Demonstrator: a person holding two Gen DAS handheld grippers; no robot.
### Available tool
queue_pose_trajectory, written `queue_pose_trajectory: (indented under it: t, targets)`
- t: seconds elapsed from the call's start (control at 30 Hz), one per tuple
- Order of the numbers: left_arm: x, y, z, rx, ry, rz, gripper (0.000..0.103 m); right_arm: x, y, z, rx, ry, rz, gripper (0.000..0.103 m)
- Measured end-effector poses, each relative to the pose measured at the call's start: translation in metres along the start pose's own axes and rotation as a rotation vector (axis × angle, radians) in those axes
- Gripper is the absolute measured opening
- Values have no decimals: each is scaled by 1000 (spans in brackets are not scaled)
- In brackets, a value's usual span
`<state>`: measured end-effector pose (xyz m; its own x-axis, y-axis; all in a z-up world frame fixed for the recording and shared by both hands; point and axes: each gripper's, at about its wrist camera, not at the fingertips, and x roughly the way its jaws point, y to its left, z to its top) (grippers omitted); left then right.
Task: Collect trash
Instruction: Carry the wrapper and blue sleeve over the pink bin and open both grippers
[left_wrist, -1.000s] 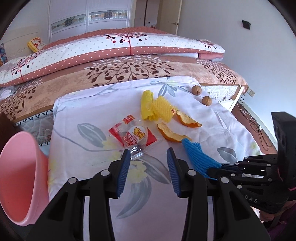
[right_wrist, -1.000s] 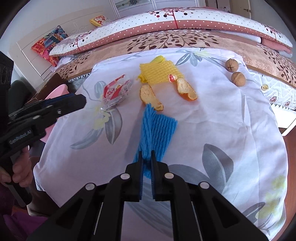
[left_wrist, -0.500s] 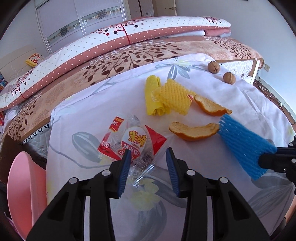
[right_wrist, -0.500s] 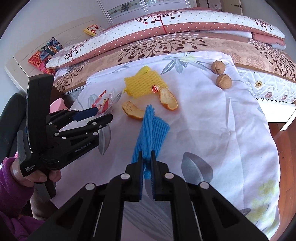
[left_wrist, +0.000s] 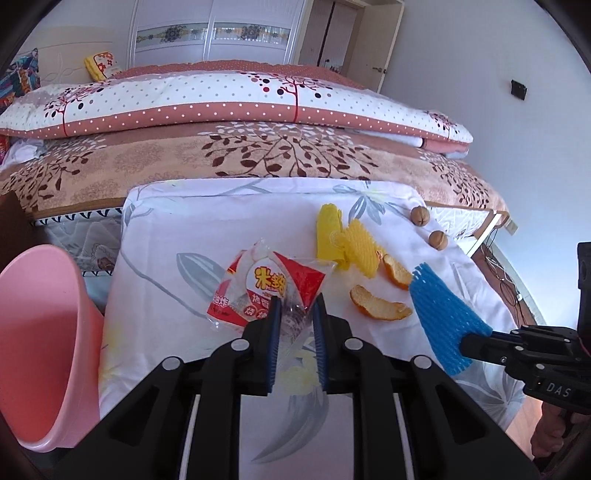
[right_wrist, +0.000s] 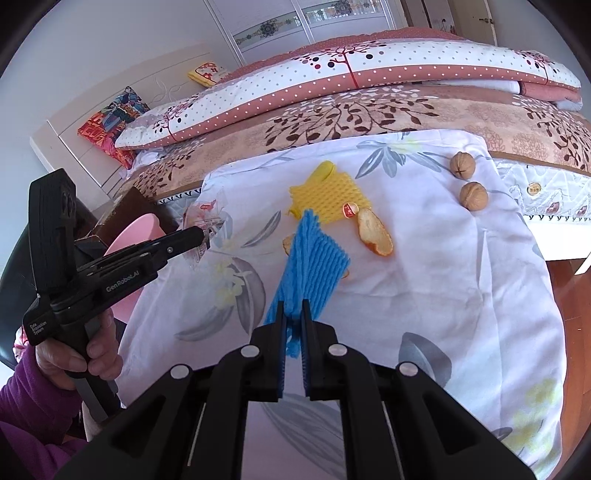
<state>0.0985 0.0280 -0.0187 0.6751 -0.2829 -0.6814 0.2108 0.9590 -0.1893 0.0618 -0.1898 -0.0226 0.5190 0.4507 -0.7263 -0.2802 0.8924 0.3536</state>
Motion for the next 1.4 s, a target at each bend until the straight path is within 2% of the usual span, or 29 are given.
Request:
queue_pose_trajectory:
  t: [0.23, 0.57, 0.8, 1.03, 1.4]
  targets:
    - [-44, 30, -5, -70, -73, 18, 16, 11, 42, 17, -66, -11, 49, 6]
    - [-89, 88, -18, -174, -138, 124, 16, 41, 120, 40, -172, -21, 162, 6]
    - [-111, 125, -34, -239, -153, 205, 16, 72, 176, 49, -237, 22, 237, 6]
    - [-123, 155, -48, -304, -157, 255, 16, 102, 221, 49, -306, 66, 256, 6]
    - [-130, 181, -66, -356, -143, 301, 17, 145, 266, 41, -366, 139, 268, 7]
